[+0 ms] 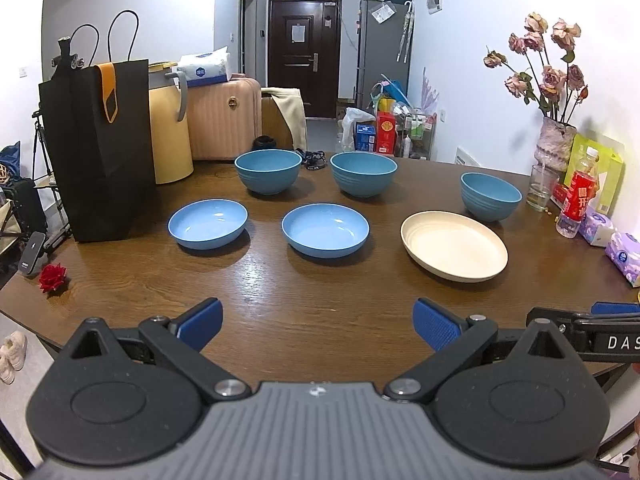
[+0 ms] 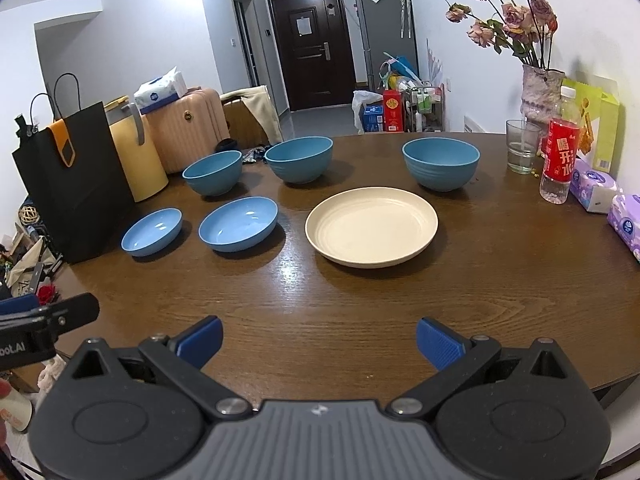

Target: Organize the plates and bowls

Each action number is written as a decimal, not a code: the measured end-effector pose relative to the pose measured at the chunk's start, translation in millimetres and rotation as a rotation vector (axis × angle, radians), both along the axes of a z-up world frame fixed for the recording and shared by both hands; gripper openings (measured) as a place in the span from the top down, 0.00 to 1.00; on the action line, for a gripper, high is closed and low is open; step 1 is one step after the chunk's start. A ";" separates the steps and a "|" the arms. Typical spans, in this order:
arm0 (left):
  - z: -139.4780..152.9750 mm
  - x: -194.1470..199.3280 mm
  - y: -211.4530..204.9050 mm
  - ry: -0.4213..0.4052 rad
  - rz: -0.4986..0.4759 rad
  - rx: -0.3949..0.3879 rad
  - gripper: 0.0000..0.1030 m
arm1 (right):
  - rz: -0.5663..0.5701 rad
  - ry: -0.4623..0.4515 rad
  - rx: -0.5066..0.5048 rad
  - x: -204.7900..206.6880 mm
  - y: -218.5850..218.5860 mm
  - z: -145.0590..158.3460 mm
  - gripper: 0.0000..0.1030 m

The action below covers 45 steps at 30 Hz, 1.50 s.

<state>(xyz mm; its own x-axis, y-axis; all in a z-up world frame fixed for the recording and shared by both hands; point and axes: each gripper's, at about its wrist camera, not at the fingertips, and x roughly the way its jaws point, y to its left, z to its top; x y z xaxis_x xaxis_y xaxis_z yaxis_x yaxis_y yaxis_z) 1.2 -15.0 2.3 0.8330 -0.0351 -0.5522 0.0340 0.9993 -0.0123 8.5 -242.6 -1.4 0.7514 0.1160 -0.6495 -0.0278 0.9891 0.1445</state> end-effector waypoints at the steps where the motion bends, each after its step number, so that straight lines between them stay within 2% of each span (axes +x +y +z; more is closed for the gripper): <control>1: 0.2 0.3 0.2 0.000 0.001 0.000 0.00 | 0.001 0.001 0.000 0.5 0.4 -0.1 0.00; 11: 7.3 8.9 9.2 0.006 0.022 0.004 0.00 | -0.001 0.003 -0.003 12.3 8.0 5.5 0.00; 19: 16.8 37.2 25.0 0.022 0.004 0.019 0.00 | -0.057 0.025 0.020 33.9 14.2 10.2 0.00; 34: 22.1 134.4 54.7 -0.010 -0.141 0.007 0.00 | -0.224 0.041 0.010 110.3 38.6 12.6 0.00; 45: 0.4 183.3 61.2 0.067 -0.295 0.011 0.00 | -0.324 0.120 0.005 138.6 55.7 -5.5 0.00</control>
<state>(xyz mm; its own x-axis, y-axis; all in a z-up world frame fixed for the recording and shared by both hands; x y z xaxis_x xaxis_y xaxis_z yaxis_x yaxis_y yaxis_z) 184.5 46.1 2.7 0.7496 -0.2640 -0.6069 0.3222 0.9466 -0.0138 147.2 -186.9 -6.9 0.6681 -0.1127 -0.7355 0.3051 0.9430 0.1327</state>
